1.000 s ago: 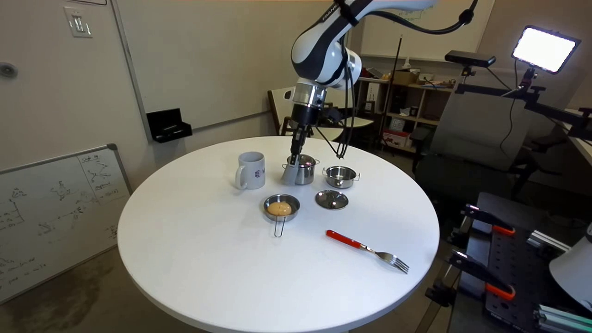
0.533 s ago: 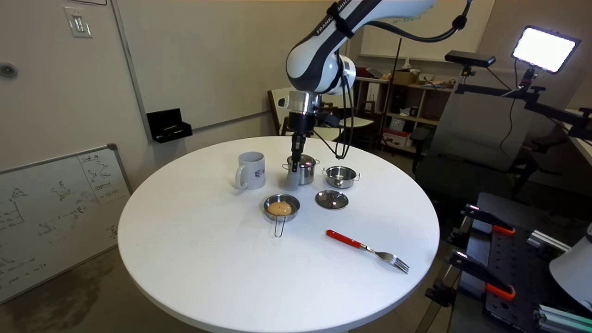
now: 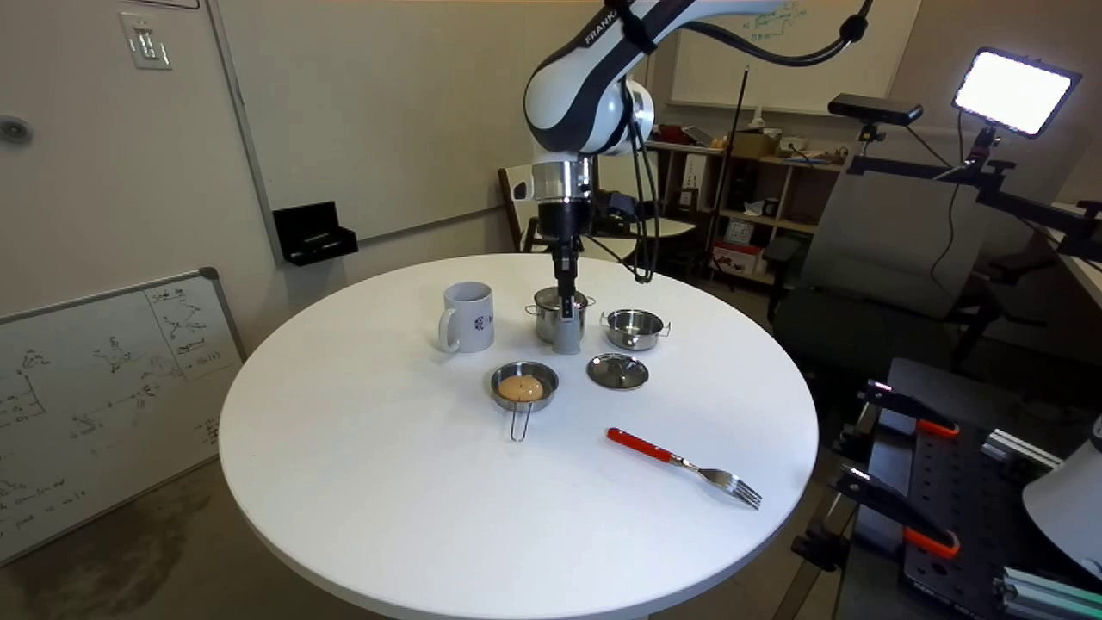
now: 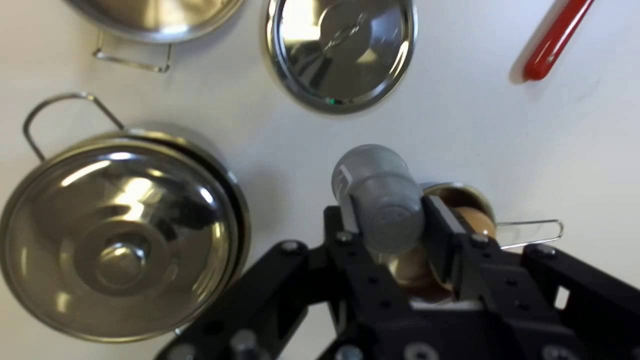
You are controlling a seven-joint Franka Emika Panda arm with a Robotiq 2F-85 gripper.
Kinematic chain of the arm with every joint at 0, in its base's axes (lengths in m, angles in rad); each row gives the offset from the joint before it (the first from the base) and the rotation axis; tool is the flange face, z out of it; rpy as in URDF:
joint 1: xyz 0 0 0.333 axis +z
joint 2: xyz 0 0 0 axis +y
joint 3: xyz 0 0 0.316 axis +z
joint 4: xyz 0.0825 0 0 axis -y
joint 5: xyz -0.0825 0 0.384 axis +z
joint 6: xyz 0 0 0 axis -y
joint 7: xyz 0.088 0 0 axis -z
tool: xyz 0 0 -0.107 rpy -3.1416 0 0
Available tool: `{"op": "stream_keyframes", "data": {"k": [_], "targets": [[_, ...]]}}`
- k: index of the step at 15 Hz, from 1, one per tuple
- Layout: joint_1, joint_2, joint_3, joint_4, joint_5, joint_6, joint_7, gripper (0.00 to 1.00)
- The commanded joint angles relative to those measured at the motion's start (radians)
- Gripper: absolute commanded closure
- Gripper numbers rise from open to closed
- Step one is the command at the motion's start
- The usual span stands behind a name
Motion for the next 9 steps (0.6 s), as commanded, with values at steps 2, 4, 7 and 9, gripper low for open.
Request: {"op": "stream_keyframes", "data": {"k": [2, 4, 7, 9], "targets": [[0.005, -0.012, -0.005, 0.08, -0.021, -0.316, -0.021, 0.89], [0.004, 0.014, 0.003, 0.128, -0.009, -0.426, -0.058, 0.89], [0.009, 0.061, 0.004, 0.193, -0.001, -0.529, -0.088, 0.89], [0.016, 0.097, 0.001, 0.236, -0.001, -0.551, -0.087, 0.89]]}}
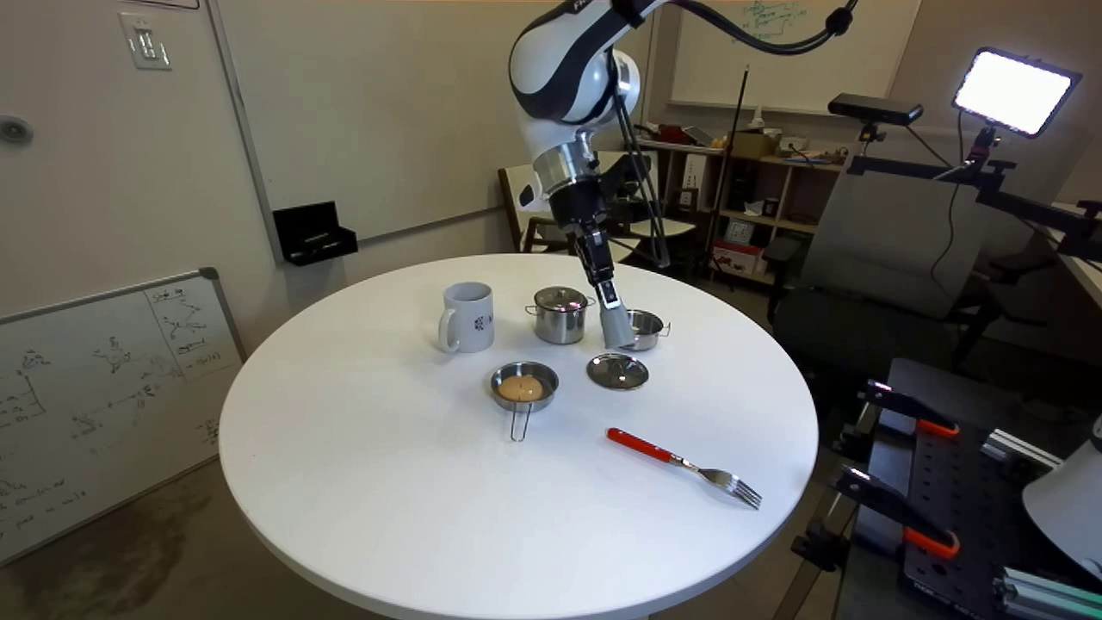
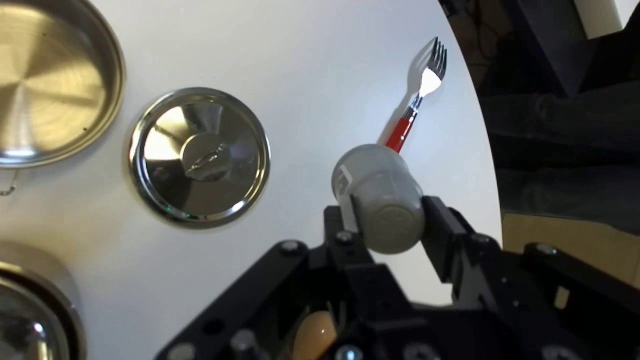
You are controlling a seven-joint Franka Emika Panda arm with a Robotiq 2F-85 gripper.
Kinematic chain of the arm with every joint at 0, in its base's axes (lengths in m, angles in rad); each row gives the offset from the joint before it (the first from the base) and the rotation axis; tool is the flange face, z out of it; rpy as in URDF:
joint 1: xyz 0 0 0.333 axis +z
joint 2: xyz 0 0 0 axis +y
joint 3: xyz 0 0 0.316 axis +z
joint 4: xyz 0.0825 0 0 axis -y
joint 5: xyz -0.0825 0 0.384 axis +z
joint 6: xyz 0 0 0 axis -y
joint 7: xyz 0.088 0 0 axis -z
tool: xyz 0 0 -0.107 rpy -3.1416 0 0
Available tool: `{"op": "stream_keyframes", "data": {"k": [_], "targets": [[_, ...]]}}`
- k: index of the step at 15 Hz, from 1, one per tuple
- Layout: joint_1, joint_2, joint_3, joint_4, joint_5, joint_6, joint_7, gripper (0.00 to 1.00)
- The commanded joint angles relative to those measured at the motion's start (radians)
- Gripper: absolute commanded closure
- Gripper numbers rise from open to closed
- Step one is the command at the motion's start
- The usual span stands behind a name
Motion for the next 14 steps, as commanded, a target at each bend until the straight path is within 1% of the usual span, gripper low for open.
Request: {"op": "stream_keyframes", "data": {"k": [1, 3, 8, 14], "targets": [[0.02, 0.098, -0.008, 0.129, 0.0, -0.074, -0.006, 0.89], [0.02, 0.145, -0.006, 0.175, 0.01, -0.07, -0.001, 0.89], [0.017, 0.253, 0.008, 0.281, 0.027, -0.105, -0.007, 0.89], [0.024, 0.328, 0.017, 0.382, 0.025, -0.15, -0.001, 0.89]]}}
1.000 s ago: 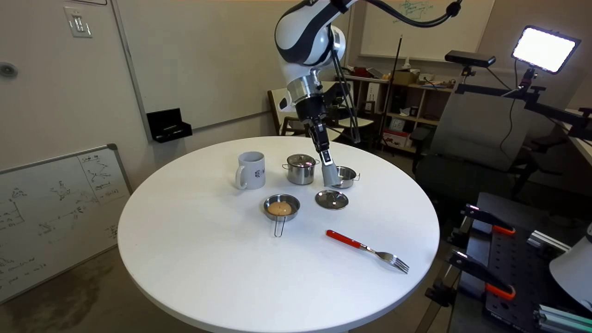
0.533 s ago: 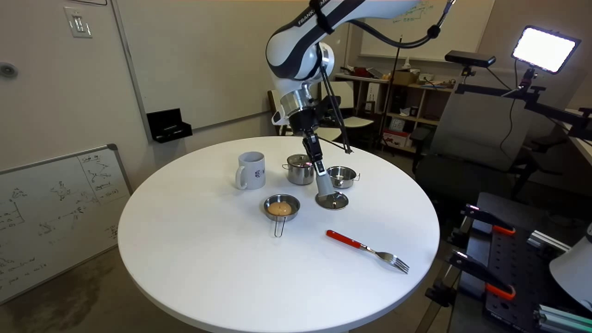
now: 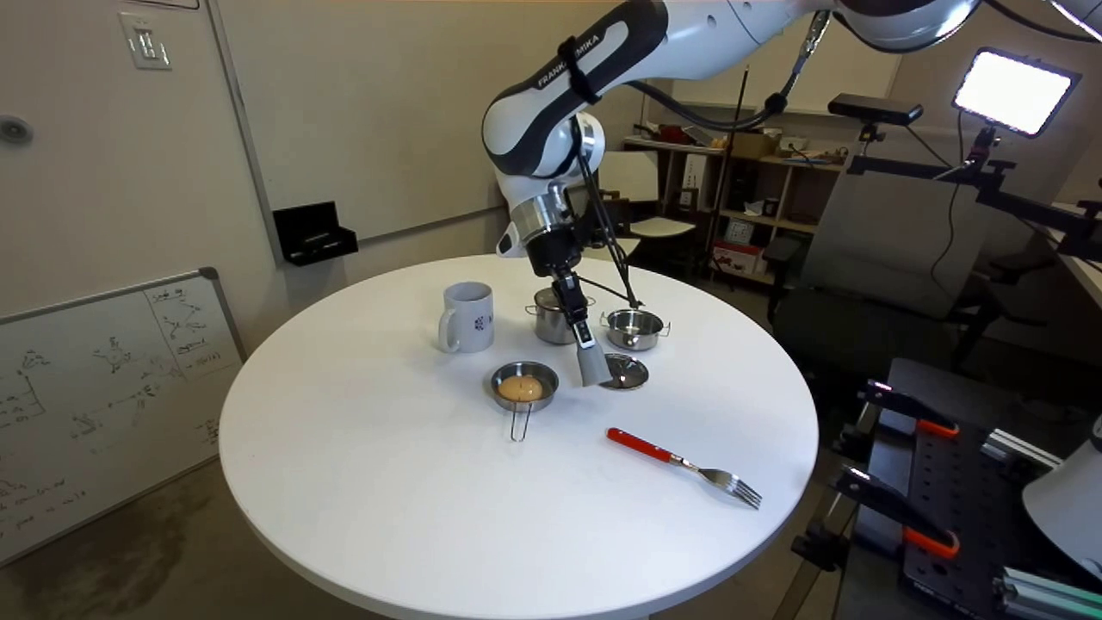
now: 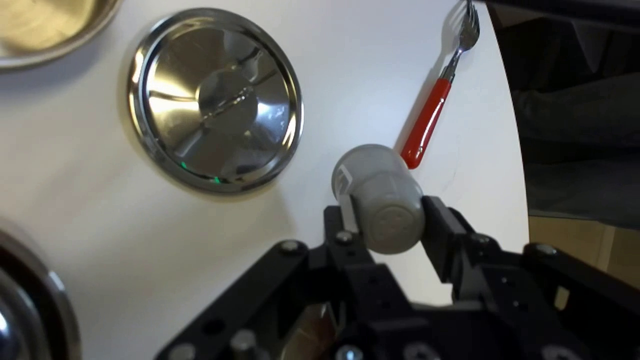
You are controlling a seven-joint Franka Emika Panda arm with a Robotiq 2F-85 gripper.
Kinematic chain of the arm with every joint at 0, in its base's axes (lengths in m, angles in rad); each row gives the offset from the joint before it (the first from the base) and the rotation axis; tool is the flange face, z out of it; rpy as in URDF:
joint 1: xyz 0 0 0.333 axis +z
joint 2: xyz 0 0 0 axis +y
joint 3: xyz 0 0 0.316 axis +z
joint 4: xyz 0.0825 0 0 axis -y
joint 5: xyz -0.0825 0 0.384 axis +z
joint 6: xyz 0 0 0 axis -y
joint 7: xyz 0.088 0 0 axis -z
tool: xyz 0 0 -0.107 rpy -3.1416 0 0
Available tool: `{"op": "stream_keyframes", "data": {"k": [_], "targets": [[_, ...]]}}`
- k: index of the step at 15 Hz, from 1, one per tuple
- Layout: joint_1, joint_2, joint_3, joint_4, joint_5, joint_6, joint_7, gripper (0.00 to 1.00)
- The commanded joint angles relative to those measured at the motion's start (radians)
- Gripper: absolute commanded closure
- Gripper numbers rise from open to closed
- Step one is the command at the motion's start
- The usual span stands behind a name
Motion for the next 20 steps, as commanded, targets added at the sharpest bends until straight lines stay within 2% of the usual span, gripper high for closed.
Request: {"op": "stream_keyframes", "data": {"k": [1, 3, 4, 5, 20], "targets": [[0.011, 0.065, 0.004, 0.115, 0.011, -0.07, 0.005, 0.89], [0.016, 0.079, 0.004, 0.14, 0.008, -0.084, 0.007, 0.89], [0.019, 0.087, 0.003, 0.152, 0.007, -0.091, 0.008, 0.79], [0.021, 0.094, 0.004, 0.162, 0.008, -0.099, 0.008, 0.9], [0.028, 0.189, -0.003, 0.266, 0.005, -0.139, 0.036, 0.9]]}}
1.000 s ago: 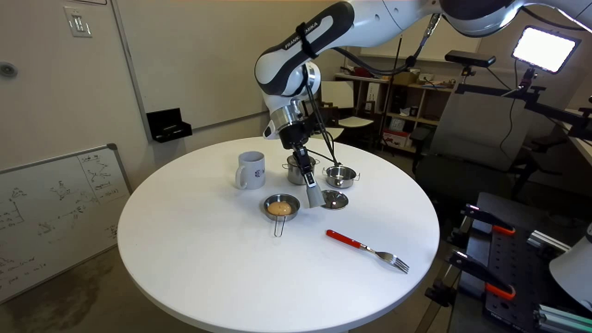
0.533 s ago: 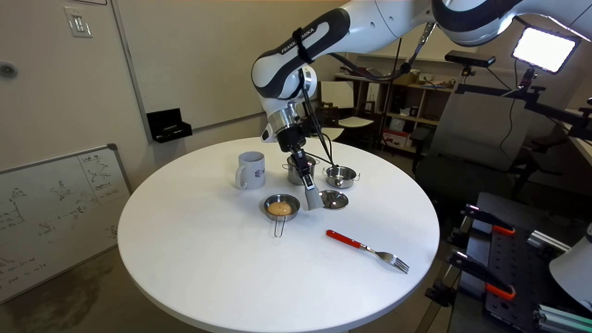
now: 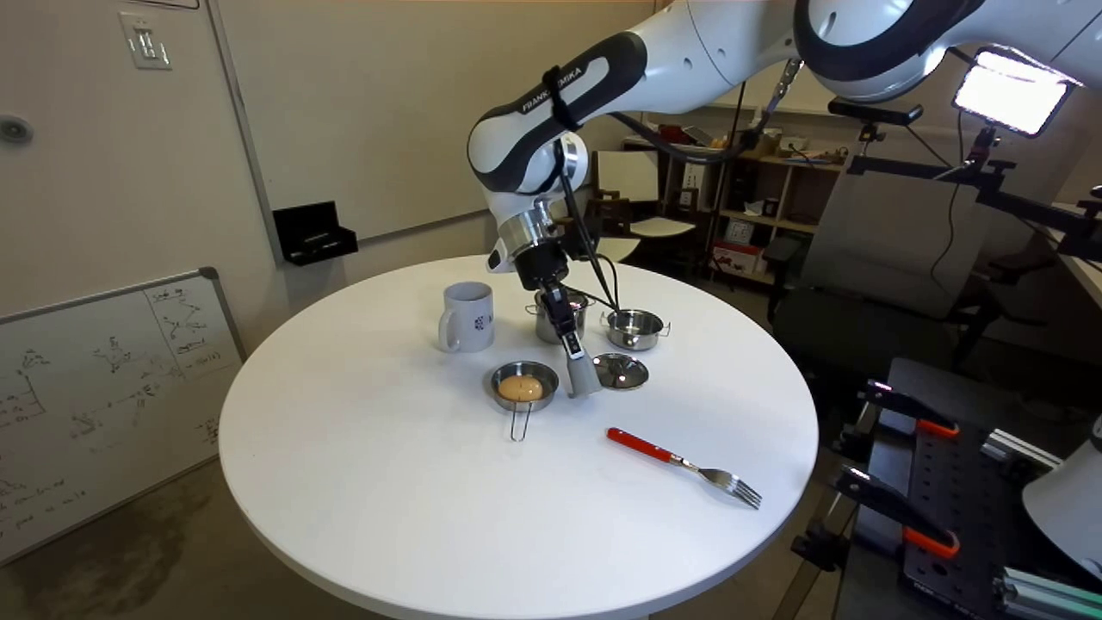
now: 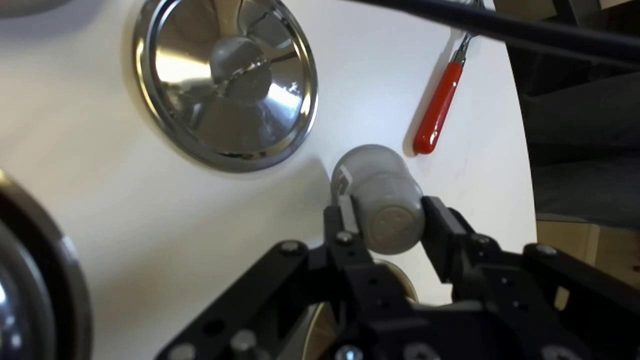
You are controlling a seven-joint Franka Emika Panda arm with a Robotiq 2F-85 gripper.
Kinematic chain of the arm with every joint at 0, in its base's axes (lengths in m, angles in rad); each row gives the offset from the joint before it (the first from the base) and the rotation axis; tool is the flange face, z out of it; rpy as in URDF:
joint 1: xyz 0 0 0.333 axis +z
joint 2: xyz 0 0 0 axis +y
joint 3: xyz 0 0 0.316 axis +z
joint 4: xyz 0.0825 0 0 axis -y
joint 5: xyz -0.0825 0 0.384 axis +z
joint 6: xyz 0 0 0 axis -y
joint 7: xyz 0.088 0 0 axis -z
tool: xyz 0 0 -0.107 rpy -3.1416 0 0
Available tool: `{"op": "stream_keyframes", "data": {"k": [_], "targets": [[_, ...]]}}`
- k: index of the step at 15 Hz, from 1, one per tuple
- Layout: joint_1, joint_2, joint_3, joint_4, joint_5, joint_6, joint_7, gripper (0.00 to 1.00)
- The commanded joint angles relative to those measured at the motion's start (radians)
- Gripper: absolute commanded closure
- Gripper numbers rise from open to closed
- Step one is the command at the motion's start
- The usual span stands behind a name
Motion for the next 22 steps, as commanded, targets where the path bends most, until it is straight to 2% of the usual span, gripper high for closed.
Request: {"op": "stream_keyframes", "data": {"k": [1, 3, 4, 5, 6, 10, 11, 17, 22], "targets": [[0.006, 0.05, -0.003, 0.072, 0.007, -0.047, 0.026, 0.9], [0.005, 0.055, -0.003, 0.078, 0.009, -0.054, 0.033, 0.9], [0.004, 0.059, -0.003, 0.085, 0.009, -0.059, 0.035, 0.58], [0.004, 0.062, -0.003, 0.09, 0.009, -0.064, 0.038, 0.38], [0.004, 0.067, -0.003, 0.095, 0.009, -0.064, 0.041, 0.34], [0.001, 0.082, -0.004, 0.107, 0.009, -0.065, 0.05, 0.03], [0.001, 0.085, -0.005, 0.111, 0.008, -0.065, 0.052, 0.0], [-0.001, 0.084, -0.01, 0.12, 0.007, -0.062, 0.071, 0.0], [-0.002, 0.025, -0.031, 0.094, -0.005, -0.028, 0.119, 0.0]]}}
